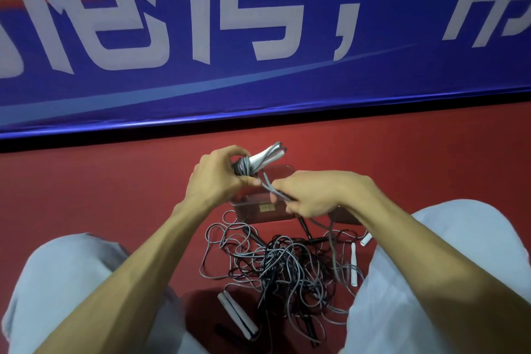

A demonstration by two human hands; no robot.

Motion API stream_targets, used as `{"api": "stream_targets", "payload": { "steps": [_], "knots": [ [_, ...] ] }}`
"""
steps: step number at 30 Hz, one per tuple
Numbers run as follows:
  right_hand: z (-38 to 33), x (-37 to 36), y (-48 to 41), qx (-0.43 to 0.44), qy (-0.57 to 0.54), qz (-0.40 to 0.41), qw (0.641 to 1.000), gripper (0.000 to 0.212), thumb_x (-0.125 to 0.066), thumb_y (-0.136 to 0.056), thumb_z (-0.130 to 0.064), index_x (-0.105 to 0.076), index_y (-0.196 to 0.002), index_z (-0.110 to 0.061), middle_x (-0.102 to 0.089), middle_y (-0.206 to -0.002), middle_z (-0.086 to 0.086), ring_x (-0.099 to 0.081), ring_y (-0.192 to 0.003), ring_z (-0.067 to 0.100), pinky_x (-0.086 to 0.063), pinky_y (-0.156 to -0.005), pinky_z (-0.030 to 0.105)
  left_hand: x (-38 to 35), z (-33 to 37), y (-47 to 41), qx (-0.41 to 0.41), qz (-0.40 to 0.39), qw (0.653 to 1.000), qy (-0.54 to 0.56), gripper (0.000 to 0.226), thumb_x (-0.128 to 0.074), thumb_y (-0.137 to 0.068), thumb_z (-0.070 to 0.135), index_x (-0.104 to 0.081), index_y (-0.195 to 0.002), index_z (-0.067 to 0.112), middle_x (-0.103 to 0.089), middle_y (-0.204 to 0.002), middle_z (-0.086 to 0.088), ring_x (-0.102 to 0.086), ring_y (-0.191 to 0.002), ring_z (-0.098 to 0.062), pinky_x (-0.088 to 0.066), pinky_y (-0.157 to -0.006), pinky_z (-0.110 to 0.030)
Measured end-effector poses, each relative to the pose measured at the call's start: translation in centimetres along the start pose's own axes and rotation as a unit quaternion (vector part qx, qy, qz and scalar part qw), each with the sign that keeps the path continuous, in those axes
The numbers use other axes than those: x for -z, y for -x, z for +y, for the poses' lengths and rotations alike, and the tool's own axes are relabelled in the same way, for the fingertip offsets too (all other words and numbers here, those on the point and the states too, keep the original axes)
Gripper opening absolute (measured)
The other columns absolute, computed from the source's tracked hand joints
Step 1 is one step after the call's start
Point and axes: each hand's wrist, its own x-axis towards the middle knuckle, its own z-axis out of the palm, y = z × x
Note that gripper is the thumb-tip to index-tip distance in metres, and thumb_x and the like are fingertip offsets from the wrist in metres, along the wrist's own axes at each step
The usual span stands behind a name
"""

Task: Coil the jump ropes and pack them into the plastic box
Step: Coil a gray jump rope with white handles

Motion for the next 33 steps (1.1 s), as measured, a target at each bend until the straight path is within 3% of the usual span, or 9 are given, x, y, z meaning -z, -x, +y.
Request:
{"api": "stream_targets", "payload": {
  "steps": [5, 10, 14, 17, 20, 25, 28, 31, 33],
  "knots": [
    [-0.8, 0.0, 0.3, 0.041, 0.071, 0.101, 0.991, 0.017, -0.05, -0.089, -0.005, -0.045, -0.085, -0.021, -0.053, -0.082, -0.004, -0.056, -0.076, 0.022, -0.041, -0.063, 0.033, -0.5, -0.5, -0.3, -0.032, -0.07, 0.992, -0.098, 0.067, -0.09, -0.059, 0.046, -0.063, -0.119, 0.031, -0.07, -0.11, 0.0, -0.064, -0.101, -0.025, -0.05, -0.077, -0.035],
    [-0.4, 0.0, 0.4, 0.056, 0.144, 0.288, 0.945, 0.036, -0.052, -0.09, -0.004, -0.061, -0.119, -0.023, -0.058, -0.1, -0.005, -0.06, -0.094, 0.021, -0.038, -0.067, 0.031, -0.4, -0.2, 0.0, -0.107, -0.14, 0.975, -0.135, 0.057, -0.08, -0.074, 0.047, -0.06, -0.126, 0.037, -0.069, -0.103, 0.008, -0.06, -0.091, -0.017, -0.043, -0.071, -0.031],
    [1.0, 0.1, -0.4, 0.032, 0.075, 0.387, 0.918, 0.023, -0.056, -0.096, -0.024, -0.067, -0.115, -0.027, -0.063, -0.105, -0.006, -0.061, -0.098, 0.021, -0.037, -0.067, 0.029, 0.0, 0.4, 0.2, -0.133, -0.156, 0.97, -0.132, 0.056, -0.071, -0.074, 0.063, -0.06, -0.125, 0.042, -0.057, -0.087, 0.014, -0.058, -0.087, -0.015, -0.045, -0.071, -0.033],
    [1.7, 0.0, -0.9, -0.019, -0.016, 0.391, 0.92, 0.021, -0.065, -0.088, -0.044, -0.073, -0.1, -0.029, -0.062, -0.088, -0.011, -0.06, -0.091, 0.015, -0.038, -0.069, 0.028, 0.2, 0.7, 0.7, -0.126, -0.176, 0.968, -0.125, 0.064, -0.062, -0.065, 0.078, -0.061, -0.122, 0.048, -0.061, -0.09, 0.016, -0.057, -0.085, -0.011, -0.048, -0.072, -0.034],
    [2.2, 0.4, -1.2, -0.053, -0.136, 0.388, 0.91, 0.02, -0.077, -0.073, -0.048, -0.077, -0.083, -0.03, -0.067, -0.076, -0.014, -0.061, -0.079, 0.008, -0.044, -0.069, 0.028, -0.1, 0.7, 0.8, -0.148, -0.175, 0.969, -0.095, 0.038, -0.063, -0.071, 0.074, -0.065, -0.105, 0.055, -0.062, -0.078, 0.01, -0.055, -0.072, -0.01, -0.045, -0.064, -0.033],
    [3.4, 1.3, -0.7, -0.023, -0.379, 0.375, 0.846, 0.012, -0.08, -0.077, -0.024, -0.078, -0.083, -0.013, -0.073, -0.075, -0.003, -0.065, -0.067, 0.005, -0.048, -0.062, 0.019, 0.5, 1.2, 0.7, -0.109, -0.159, 0.974, 0.122, 0.031, -0.066, -0.072, 0.046, -0.068, -0.103, 0.047, -0.072, -0.088, 0.016, -0.063, -0.075, -0.004, -0.054, -0.073, -0.03],
    [3.5, 1.4, -0.5, -0.004, -0.493, 0.359, 0.792, 0.011, -0.066, -0.089, -0.008, -0.072, -0.081, -0.01, -0.064, -0.062, -0.005, -0.051, -0.054, 0.008, -0.04, -0.052, 0.018, 0.9, 1.8, 0.8, -0.068, -0.142, 0.947, 0.278, 0.026, -0.067, -0.086, 0.012, -0.072, -0.099, 0.035, -0.072, -0.08, 0.004, -0.063, -0.068, -0.007, -0.051, -0.062, -0.02],
    [3.1, 1.5, -0.4, 0.025, -0.498, 0.32, 0.806, 0.015, -0.059, -0.096, -0.017, -0.069, -0.085, -0.013, -0.063, -0.067, 0.0, -0.046, -0.05, 0.009, -0.037, -0.046, 0.02, 1.3, 2.2, 0.7, -0.026, -0.083, 0.929, 0.36, 0.029, -0.06, -0.09, 0.008, -0.07, -0.104, 0.032, -0.072, -0.085, 0.011, -0.063, -0.072, -0.003, -0.049, -0.061, -0.015],
    [2.6, 1.5, -0.4, 0.041, -0.48, 0.281, 0.83, 0.015, -0.055, -0.098, -0.016, -0.067, -0.094, -0.009, -0.064, -0.068, -0.001, -0.047, -0.047, 0.006, -0.037, -0.043, 0.018, 1.6, 2.1, 0.5, 0.015, -0.092, 0.901, 0.424, 0.039, -0.055, -0.092, 0.011, -0.066, -0.117, 0.038, -0.073, -0.097, 0.012, -0.065, -0.077, -0.008, -0.052, -0.062, -0.021]
  ]
}}
